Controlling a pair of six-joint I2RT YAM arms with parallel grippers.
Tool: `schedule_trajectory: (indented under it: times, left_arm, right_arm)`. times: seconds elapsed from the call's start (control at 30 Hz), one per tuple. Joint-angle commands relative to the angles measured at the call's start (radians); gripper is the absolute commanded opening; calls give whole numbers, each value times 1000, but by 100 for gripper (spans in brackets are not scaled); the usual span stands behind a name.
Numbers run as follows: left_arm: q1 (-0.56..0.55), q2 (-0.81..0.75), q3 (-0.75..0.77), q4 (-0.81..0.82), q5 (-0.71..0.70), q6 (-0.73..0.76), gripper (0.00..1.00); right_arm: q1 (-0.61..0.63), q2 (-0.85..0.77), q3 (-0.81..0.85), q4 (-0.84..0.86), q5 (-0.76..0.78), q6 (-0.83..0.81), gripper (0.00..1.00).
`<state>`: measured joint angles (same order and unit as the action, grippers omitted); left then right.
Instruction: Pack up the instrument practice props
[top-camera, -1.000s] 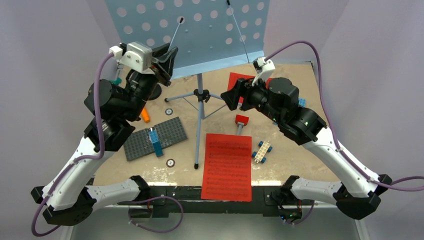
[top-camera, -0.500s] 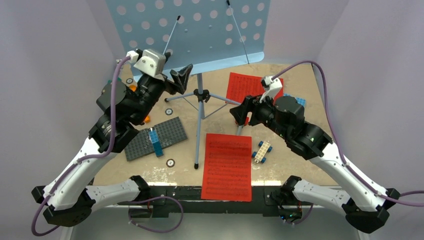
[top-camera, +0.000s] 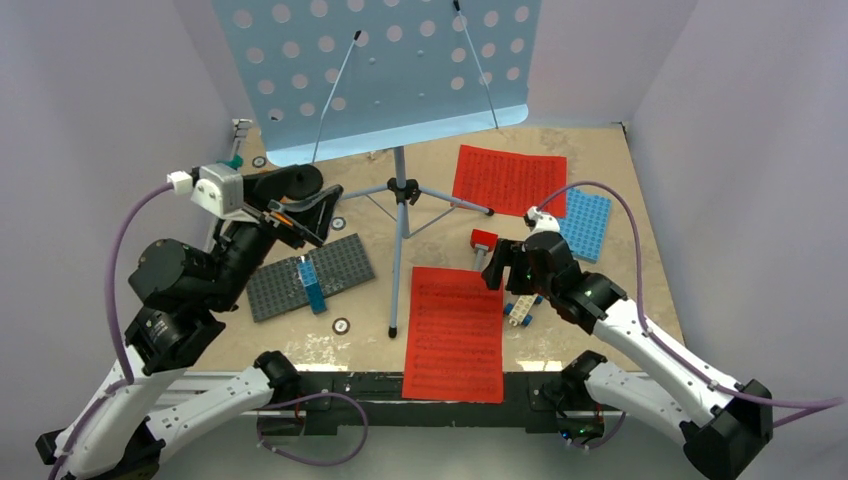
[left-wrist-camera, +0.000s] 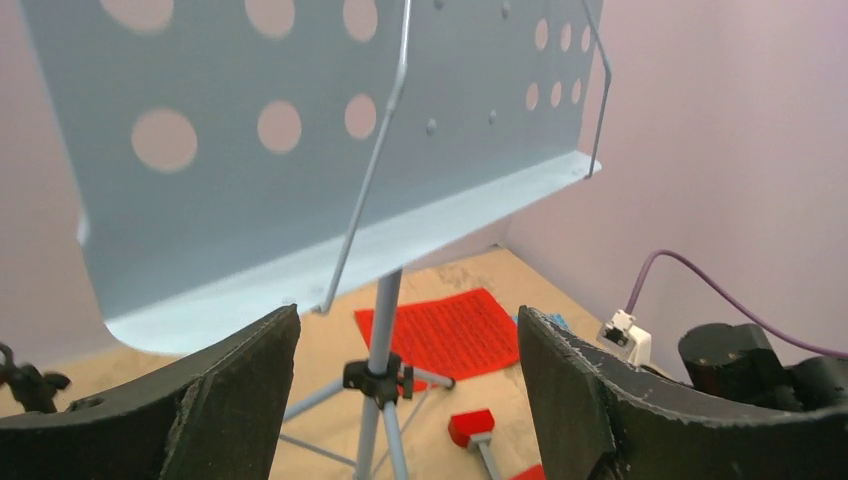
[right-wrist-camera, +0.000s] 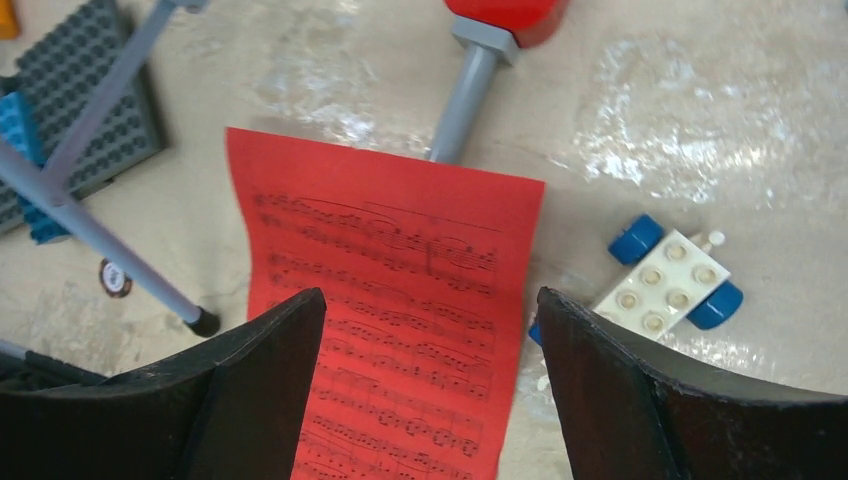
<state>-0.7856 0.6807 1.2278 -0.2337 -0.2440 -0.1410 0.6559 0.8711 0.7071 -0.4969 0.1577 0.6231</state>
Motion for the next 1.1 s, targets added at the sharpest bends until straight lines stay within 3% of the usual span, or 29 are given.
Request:
schedule_trajectory:
  times: [0.0, 0.3, 0.8, 0.93, 1.07]
  left_arm:
    - [-3, -29, -84, -44, -8, -120, 83]
    - [-2, -64, -183, -69, 28, -221, 83]
    - [-3, -124, -332, -73, 68, -327, 83]
    - [-2, -125, -345, -77, 68, -328, 82]
    - [-1, -125, -357, -72, 71, -332, 82]
  right_arm:
    - [-70, -7, -61, 26, -28, 61, 82]
    - [-219, 123, -125, 166, -230, 75, 84]
    - [-256, 360, -147, 322, -406, 61, 81]
    - [-256, 384, -159, 372, -445, 61, 77]
    - [-256, 387, -173, 419, -487, 58, 63]
